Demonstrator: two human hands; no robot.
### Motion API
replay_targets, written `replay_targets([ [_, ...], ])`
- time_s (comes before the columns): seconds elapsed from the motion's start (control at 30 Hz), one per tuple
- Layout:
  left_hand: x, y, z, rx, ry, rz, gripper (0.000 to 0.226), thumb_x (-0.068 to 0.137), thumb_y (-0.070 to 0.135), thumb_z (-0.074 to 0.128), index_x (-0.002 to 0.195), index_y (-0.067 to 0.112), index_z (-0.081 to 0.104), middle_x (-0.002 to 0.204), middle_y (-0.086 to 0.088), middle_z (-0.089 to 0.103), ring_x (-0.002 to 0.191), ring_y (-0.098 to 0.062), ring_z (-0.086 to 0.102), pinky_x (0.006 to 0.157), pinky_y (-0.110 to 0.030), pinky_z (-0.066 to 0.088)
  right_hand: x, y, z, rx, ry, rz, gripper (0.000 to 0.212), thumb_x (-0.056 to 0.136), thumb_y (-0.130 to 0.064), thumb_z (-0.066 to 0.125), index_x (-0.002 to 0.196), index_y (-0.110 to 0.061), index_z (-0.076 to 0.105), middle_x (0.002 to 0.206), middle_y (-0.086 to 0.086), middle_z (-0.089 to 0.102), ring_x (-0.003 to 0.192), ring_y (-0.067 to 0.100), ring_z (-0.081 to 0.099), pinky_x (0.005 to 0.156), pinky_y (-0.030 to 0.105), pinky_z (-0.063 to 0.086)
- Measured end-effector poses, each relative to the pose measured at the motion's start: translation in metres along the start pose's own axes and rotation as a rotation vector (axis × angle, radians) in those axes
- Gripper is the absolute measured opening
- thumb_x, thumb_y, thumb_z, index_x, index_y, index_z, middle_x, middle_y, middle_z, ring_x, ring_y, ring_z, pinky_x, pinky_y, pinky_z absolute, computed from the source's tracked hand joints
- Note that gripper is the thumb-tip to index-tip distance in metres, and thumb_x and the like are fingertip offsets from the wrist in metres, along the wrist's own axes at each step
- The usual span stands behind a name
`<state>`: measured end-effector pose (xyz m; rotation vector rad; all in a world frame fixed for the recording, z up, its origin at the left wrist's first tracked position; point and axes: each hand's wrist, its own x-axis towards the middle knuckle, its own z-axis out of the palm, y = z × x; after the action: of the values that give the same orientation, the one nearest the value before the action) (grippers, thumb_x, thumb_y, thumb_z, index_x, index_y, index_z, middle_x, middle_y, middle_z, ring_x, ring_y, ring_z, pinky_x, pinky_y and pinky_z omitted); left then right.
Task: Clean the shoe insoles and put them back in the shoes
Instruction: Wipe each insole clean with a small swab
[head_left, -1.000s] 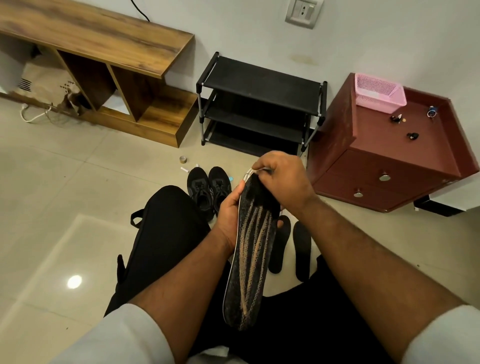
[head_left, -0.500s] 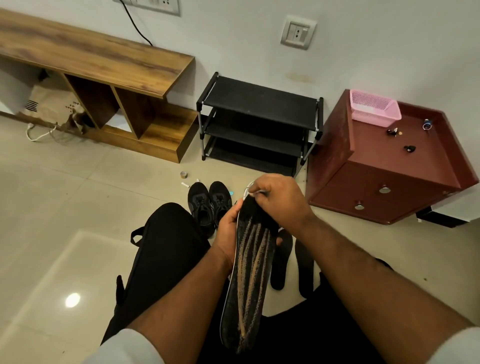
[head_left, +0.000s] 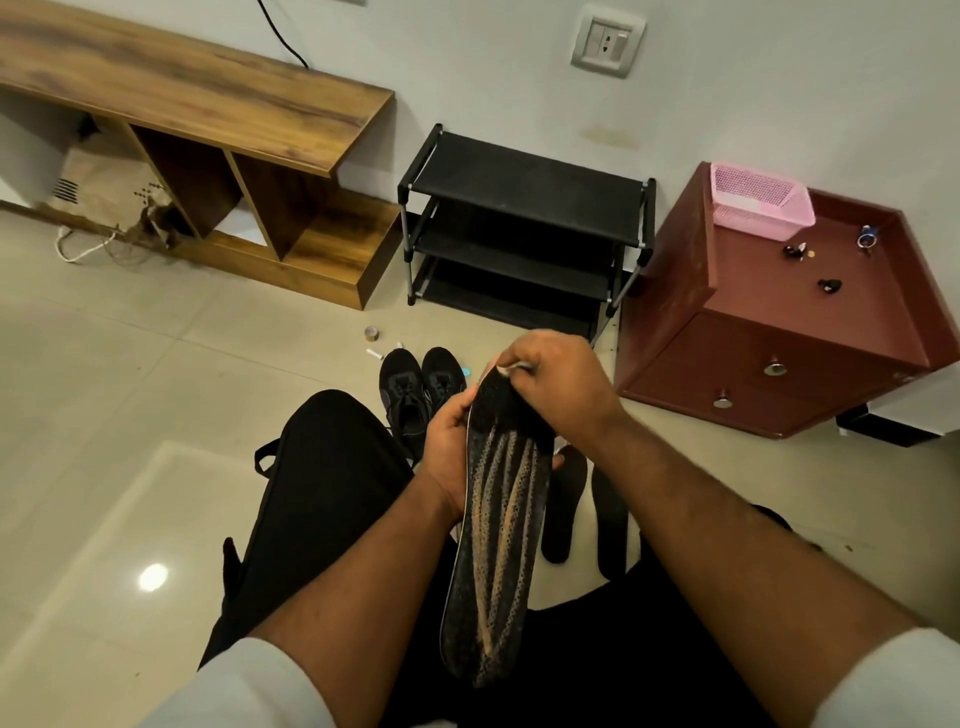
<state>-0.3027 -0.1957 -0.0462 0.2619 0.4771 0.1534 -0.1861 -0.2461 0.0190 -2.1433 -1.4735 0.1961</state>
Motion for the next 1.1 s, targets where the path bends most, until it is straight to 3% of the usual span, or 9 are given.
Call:
replay_targets([
  [0.07, -0.002, 0.002, 0.000, -0.016, 0.029, 0.017, 0.050, 0.095, 0.044, 0.041, 0.126, 0.011, 0.061, 0.116, -0.019, 0.063, 0.098, -0.036, 0.064, 0.088, -0.053, 0.052, 0.004, -0.005, 0.000, -0.017, -0.017, -0.002, 0.017, 0.085, -0.007, 0.060, 0.095, -0.012, 0.073, 0.095, 0.002, 0.069, 0.090, 0.015, 0.061, 0.084, 0.036, 0.052],
  [0.13, -0.002, 0.004, -0.003, -0.037, 0.068, 0.071, 0.046, 0.097, 0.043, 0.038, 0.110, 0.012, 0.070, 0.103, -0.015, 0.068, 0.088, -0.030, 0.068, 0.083, -0.043, 0.056, -0.005, -0.014, 0.004, 0.001, -0.037, -0.080, 0.016, 0.086, -0.007, 0.059, 0.092, -0.013, 0.072, 0.090, 0.000, 0.067, 0.084, 0.012, 0.060, 0.083, 0.032, 0.052],
  [0.23, -0.002, 0.008, -0.004, -0.054, 0.102, 0.094, 0.060, 0.096, 0.052, 0.041, 0.088, 0.007, 0.079, 0.096, -0.015, 0.070, 0.082, -0.026, 0.071, 0.082, -0.036, 0.055, -0.031, -0.026, 0.015, 0.014, -0.078, -0.229, 0.017, 0.080, -0.001, 0.062, 0.090, -0.010, 0.072, 0.088, 0.001, 0.069, 0.083, 0.015, 0.062, 0.086, 0.029, 0.049],
  [0.33, 0.000, 0.007, -0.002, -0.034, 0.094, 0.051, 0.074, 0.091, 0.068, 0.041, 0.093, 0.005, 0.079, 0.097, -0.018, 0.073, 0.084, -0.029, 0.073, 0.081, -0.039, 0.058, -0.031, -0.017, 0.016, -0.003, -0.080, -0.240, 0.018, 0.079, 0.000, 0.063, 0.091, -0.010, 0.072, 0.089, 0.003, 0.070, 0.086, 0.018, 0.063, 0.087, 0.030, 0.048],
  [0.53, -0.003, 0.007, 0.002, -0.033, 0.082, 0.080, 0.068, 0.094, 0.061, 0.038, 0.097, 0.006, 0.079, 0.103, -0.019, 0.072, 0.087, -0.031, 0.073, 0.089, -0.046, 0.048, -0.015, 0.010, 0.008, -0.037, 0.022, -0.062, 0.015, 0.083, -0.004, 0.061, 0.093, -0.010, 0.071, 0.090, 0.003, 0.068, 0.087, 0.017, 0.060, 0.082, 0.038, 0.052],
  [0.73, -0.004, 0.011, 0.003, -0.035, 0.093, 0.118, 0.070, 0.094, 0.061, 0.041, 0.095, 0.002, 0.078, 0.101, -0.018, 0.072, 0.089, -0.028, 0.072, 0.087, -0.038, 0.055, -0.030, -0.024, 0.018, 0.015, -0.065, -0.244, 0.018, 0.079, 0.000, 0.062, 0.090, -0.011, 0.072, 0.088, 0.001, 0.070, 0.084, 0.016, 0.062, 0.084, 0.028, 0.050],
  [0.97, -0.002, 0.011, 0.004, -0.004, 0.114, 0.125, 0.068, 0.093, 0.061, 0.039, 0.097, 0.006, 0.079, 0.106, -0.019, 0.070, 0.099, -0.032, 0.064, 0.101, -0.046, 0.042, -0.025, 0.020, 0.001, -0.083, -0.033, -0.140, 0.014, 0.080, -0.002, 0.062, 0.085, -0.013, 0.069, 0.082, 0.002, 0.066, 0.080, 0.017, 0.059, 0.079, 0.039, 0.052],
  [1.1, -0.002, 0.010, 0.006, -0.011, 0.103, 0.107, 0.070, 0.093, 0.062, 0.040, 0.099, 0.004, 0.078, 0.107, -0.019, 0.071, 0.095, -0.031, 0.069, 0.097, -0.045, 0.046, -0.025, 0.003, 0.005, -0.053, -0.049, -0.201, 0.016, 0.083, -0.003, 0.060, 0.091, -0.011, 0.070, 0.088, 0.003, 0.068, 0.085, 0.015, 0.061, 0.085, 0.031, 0.051],
])
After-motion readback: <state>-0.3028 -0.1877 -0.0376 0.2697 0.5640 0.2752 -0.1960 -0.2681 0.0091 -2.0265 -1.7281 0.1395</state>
